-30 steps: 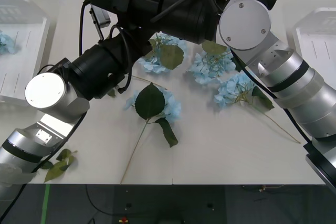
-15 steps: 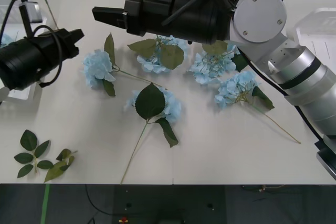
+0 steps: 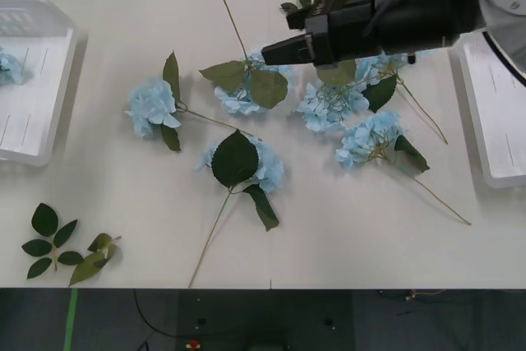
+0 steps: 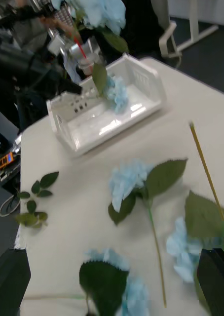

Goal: Place the red flowers into the right box and the blue flowers into the left box. If a person shows an open palm, hand one flower to the person first, then continue sorting.

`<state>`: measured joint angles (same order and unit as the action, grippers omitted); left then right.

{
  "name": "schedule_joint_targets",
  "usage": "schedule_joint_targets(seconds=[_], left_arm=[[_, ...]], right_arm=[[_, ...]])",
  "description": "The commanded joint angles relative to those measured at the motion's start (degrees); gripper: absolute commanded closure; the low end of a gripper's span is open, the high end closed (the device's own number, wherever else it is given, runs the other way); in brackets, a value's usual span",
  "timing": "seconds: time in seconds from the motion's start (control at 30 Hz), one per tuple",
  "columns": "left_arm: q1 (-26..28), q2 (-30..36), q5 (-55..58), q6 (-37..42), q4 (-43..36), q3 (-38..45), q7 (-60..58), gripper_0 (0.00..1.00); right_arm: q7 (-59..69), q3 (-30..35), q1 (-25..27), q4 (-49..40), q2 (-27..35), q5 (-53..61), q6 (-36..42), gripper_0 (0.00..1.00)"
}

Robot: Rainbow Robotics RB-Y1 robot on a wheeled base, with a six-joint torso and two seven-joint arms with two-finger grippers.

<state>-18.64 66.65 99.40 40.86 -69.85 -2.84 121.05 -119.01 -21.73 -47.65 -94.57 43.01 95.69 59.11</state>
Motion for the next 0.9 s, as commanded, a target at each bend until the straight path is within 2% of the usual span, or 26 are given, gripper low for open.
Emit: schedule_joint_targets(seconds=[0.03, 0.2, 0.4, 0.47, 0.53, 0.6, 0.7, 0.77, 0.83, 0.9], left_arm=[[-1.8, 4.7, -9.0, 4.5, 6.0, 4.9, 1.5, 1.0], [-2.8, 5.1, -17.4, 3.8, 12.3, 5.0, 1.6, 1.0], [-3.3, 5.2, -25.3, 2.0, 14.8, 5.0, 1.1, 1.0], [-3.3, 5.1, -27.0, 1.9, 14.9, 5.0, 0.9, 1.0], [-3.2, 5.2, -27.9, 1.8, 15.3, 5.0, 0.9, 0.96], [-3.3, 5.1, -27.9, 1.6, 15.6, 5.0, 0.9, 0.82], [-3.3, 5.1, -27.6, 1.5, 15.6, 5.0, 1.0, 0.73], [-3.3, 5.1, -26.9, 1.5, 15.6, 5.0, 1.2, 0.61], [-3.3, 5.2, -25.0, 1.5, 15.6, 5.0, 1.6, 0.35], [-3.2, 5.1, -23.0, 1.6, 15.6, 5.0, 2.0, 0.21]], right_arm=[[6.3, 3.3, -0.6, -2.2, 6.7, -3.6, 8.0, 0.0], [14.6, 3.2, -0.6, -3.3, 11.5, -8.8, 17.5, 0.0], [16.0, 3.2, 0.6, -3.8, 14.6, -14.6, 26.5, 0.0], [16.3, 3.3, 2.1, -5.0, 15.3, -16.2, 26.8, 0.0], [16.4, 3.6, 4.1, -6.4, 15.8, -18.4, 26.8, 0.0], [16.4, 4.0, 6.9, -8.4, 16.5, -21.2, 26.6, 0.0], [16.3, 4.7, 10.0, -10.4, 16.8, -24.5, 26.7, 0.0], [16.4, 4.9, 11.5, -10.9, 17.2, -26.0, 26.8, 0.0], [16.3, 5.1, 12.6, -10.7, 17.8, -28.5, 26.9, 0.0], [15.8, 5.1, 13.0, -10.1, 17.9, -30.5, 27.5, 0.0]])
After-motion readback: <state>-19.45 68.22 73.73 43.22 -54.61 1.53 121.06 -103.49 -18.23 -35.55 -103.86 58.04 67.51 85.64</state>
